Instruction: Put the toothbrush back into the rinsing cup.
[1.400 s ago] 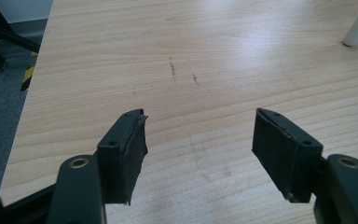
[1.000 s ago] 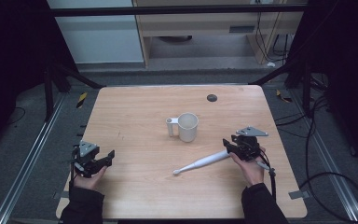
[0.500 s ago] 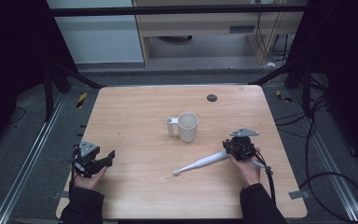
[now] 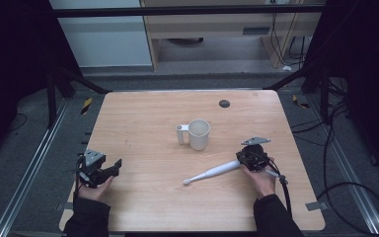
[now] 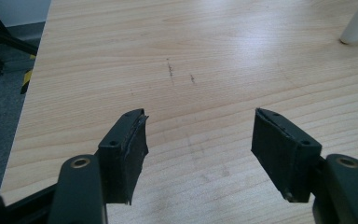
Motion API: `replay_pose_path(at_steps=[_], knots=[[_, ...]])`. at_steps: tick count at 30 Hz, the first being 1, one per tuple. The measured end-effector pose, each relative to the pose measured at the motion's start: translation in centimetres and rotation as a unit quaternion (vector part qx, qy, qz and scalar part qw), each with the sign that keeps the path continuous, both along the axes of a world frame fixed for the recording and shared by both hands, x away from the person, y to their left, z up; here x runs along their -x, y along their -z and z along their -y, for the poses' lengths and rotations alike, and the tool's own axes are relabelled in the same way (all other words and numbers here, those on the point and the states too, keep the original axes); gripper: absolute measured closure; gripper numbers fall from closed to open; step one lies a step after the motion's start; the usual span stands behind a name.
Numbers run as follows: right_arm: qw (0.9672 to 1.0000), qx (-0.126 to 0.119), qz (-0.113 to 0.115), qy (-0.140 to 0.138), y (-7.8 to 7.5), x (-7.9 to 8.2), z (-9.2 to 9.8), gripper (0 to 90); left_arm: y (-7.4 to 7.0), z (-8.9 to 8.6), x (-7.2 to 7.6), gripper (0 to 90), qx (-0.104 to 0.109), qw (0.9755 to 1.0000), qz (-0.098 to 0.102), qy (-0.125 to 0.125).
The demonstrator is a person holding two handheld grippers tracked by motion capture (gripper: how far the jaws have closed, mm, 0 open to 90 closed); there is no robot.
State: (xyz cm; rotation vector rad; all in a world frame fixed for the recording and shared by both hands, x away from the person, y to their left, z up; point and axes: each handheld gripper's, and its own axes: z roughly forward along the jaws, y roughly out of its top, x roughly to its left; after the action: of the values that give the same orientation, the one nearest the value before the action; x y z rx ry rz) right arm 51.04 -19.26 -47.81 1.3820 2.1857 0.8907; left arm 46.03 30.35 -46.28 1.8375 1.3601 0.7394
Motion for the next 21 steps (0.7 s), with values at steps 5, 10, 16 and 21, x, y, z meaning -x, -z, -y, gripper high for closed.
replay_pose_path(at_steps=[5,10,16,21], knots=[[1.0000,0.008,-0.001,0.000,0.02,0.04,0.04,84.6,-0.03,-0.03,0.02,34.6,0.001,1.0000,0.001,-0.001],[0.9999,0.013,-0.004,-0.003,-0.10,0.29,0.01,84.1,-0.03,-0.04,0.03,34.7,0.002,1.0000,0.001,-0.001],[0.9998,0.017,-0.008,-0.001,-0.08,0.58,0.23,83.4,-0.04,-0.06,0.04,34.7,0.001,1.0000,0.000,-0.001],[0.9998,0.015,-0.009,-0.003,-0.11,0.73,0.43,83.1,-0.06,-0.08,0.06,34.9,0.002,1.0000,0.000,0.000]])
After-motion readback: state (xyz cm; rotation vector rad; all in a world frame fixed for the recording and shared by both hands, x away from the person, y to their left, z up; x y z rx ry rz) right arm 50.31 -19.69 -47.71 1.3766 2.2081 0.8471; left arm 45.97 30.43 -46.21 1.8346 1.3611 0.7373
